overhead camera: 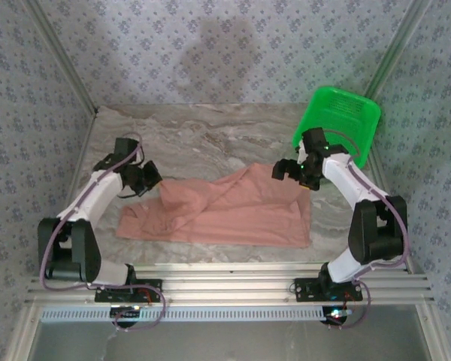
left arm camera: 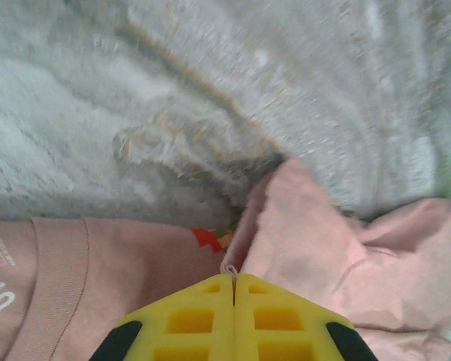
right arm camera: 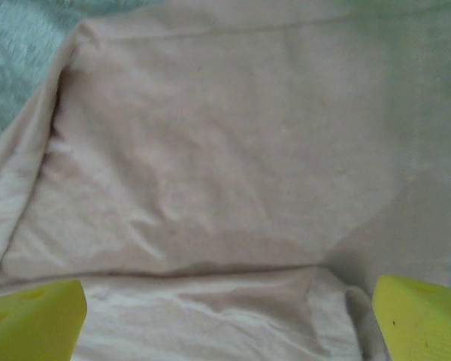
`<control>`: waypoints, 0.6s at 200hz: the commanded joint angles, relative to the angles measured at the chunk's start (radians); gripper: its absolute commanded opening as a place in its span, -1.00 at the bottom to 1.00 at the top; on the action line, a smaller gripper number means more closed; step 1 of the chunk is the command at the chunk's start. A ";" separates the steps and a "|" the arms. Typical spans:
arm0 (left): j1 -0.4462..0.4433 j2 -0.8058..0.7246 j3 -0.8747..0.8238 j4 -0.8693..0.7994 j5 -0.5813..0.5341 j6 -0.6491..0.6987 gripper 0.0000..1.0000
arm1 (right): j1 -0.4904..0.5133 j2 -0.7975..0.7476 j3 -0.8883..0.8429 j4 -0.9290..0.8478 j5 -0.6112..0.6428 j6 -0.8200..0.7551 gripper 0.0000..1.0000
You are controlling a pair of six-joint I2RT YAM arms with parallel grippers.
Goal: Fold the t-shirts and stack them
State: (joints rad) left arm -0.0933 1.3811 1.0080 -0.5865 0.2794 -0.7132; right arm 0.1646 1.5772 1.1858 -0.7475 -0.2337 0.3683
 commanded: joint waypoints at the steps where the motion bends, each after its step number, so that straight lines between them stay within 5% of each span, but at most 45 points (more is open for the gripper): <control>1: 0.045 -0.056 0.058 -0.085 -0.017 0.072 -1.00 | -0.002 0.067 0.084 -0.059 0.102 0.034 1.00; 57: 0.222 -0.081 0.117 -0.145 0.010 0.164 -1.00 | 0.058 0.250 0.293 -0.100 0.226 0.043 0.92; 120: 0.340 0.000 0.161 -0.148 0.039 0.259 -1.00 | 0.095 0.459 0.535 -0.184 0.209 0.028 0.84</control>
State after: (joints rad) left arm 0.2153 1.3537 1.1290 -0.7139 0.2996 -0.5159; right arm 0.2531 1.9602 1.6188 -0.8509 -0.0326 0.4000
